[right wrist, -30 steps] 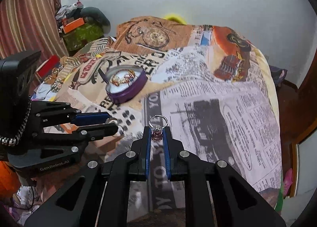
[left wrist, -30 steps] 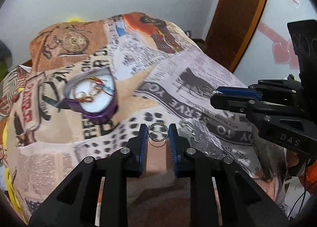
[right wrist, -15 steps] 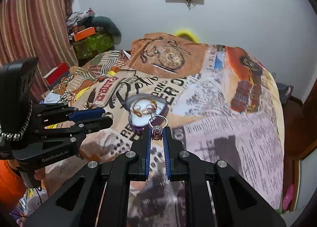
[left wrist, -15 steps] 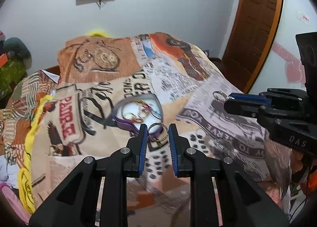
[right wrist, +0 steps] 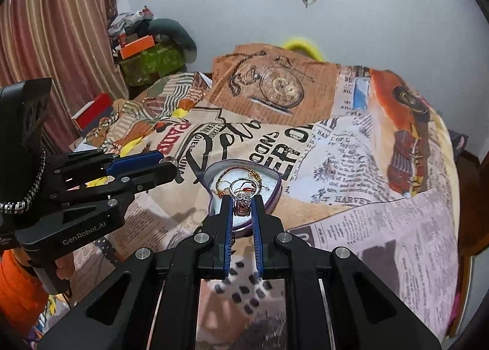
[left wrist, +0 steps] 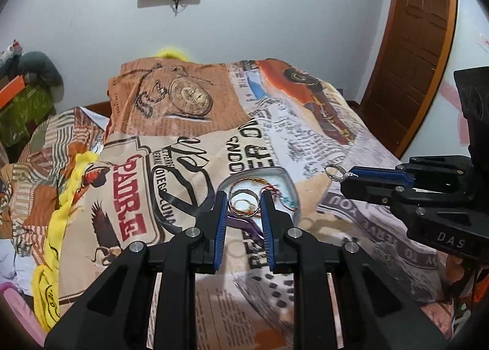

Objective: Organize jewelry
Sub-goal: 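Carry the silver rings into the heart tin with both tools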

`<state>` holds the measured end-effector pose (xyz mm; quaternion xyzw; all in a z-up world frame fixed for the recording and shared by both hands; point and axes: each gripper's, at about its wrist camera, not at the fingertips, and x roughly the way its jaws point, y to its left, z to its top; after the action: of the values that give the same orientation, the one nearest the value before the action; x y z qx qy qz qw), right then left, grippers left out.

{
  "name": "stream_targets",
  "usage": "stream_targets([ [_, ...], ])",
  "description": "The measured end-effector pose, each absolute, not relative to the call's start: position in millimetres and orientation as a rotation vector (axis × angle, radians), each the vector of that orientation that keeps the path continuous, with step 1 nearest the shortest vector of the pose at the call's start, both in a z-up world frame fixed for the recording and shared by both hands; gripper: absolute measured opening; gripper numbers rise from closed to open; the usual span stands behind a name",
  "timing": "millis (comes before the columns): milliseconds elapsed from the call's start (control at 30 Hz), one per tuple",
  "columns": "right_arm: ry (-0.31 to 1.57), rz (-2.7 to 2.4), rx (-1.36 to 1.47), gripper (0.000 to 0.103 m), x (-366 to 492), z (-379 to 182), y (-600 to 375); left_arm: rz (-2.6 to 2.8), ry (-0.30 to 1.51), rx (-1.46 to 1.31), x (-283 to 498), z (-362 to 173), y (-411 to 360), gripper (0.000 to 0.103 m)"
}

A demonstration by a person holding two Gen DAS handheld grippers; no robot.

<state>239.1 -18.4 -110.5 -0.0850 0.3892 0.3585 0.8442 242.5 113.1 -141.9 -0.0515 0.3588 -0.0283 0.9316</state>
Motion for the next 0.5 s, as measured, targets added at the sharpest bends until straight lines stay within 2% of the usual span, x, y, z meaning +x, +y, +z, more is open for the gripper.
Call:
stream_targets([
  [500,0.907,0.781,-0.214,0.011,280,-132,5,-0.103,0.849,-0.134,296,-181,122,0.02],
])
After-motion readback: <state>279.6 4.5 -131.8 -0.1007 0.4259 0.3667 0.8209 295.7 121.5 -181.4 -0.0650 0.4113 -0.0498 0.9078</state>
